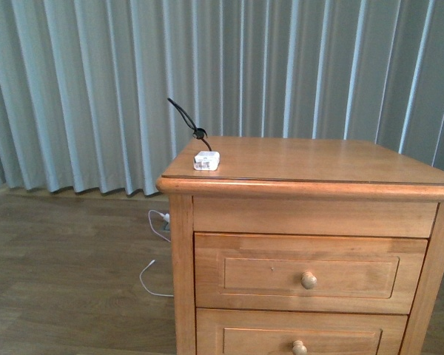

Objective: Put charger into drawer

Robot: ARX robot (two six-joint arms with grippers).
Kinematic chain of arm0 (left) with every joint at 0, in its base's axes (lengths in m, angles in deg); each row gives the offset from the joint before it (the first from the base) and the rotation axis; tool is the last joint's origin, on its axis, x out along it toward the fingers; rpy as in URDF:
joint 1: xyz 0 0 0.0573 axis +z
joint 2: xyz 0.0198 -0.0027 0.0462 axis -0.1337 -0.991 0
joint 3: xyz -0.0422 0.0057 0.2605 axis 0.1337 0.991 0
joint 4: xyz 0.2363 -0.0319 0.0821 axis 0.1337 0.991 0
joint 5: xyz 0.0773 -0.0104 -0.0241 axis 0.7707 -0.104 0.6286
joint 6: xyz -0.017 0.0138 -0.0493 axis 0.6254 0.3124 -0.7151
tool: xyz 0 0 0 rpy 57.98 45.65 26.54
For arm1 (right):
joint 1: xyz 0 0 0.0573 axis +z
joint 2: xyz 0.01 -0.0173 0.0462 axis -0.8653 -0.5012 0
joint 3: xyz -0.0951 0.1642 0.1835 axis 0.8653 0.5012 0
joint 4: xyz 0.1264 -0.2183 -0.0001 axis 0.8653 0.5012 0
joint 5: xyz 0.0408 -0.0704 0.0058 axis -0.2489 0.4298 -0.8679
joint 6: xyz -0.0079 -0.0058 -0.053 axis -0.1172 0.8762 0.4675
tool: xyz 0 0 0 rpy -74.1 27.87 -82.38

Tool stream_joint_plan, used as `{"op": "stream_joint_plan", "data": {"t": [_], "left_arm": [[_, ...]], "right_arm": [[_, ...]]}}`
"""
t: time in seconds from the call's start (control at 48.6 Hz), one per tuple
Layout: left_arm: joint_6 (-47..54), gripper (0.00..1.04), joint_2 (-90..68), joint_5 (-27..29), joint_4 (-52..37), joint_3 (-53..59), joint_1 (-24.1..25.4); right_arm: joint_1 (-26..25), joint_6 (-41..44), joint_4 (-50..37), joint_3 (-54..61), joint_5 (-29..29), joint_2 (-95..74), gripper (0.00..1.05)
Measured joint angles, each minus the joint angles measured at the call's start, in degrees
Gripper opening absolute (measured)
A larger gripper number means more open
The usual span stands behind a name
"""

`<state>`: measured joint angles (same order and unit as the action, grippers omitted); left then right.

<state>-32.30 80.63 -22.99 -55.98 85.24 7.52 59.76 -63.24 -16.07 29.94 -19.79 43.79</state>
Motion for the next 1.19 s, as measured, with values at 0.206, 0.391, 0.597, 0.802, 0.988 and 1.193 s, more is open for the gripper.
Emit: {"op": "stream_joint_plan", "data": {"t": [0.206,0.391,0.597,0.802,0.988,1.193], "left_arm": [[0.0,0.99,0.0,0.0,0.0,0.0,0.0],[0.0,0.99,0.0,0.0,0.0,0.0,0.0],[0.0,0.99,0.0,0.0,0.0,0.0,0.0],[0.0,0.99,0.0,0.0,0.02,0.0,0.0],[0.0,0.99,0.0,0.0,0.0,0.0,0.0],[0.0,0.99,0.0,0.0,0.02,0.0,0.0]], "right_arm": [[0.0,0.0,0.0,0.0,0.0,0.0,0.97],[0.0,0.0,0.0,0.0,0.0,0.0,0.97],[0.0,0.0,0.0,0.0,0.0,0.0,0.97],[0.0,0.0,0.0,0.0,0.0,0.0,0.97],[0.0,0.0,0.0,0.0,0.0,0.0,0.97],[0.0,0.0,0.0,0.0,0.0,0.0,0.97]]}}
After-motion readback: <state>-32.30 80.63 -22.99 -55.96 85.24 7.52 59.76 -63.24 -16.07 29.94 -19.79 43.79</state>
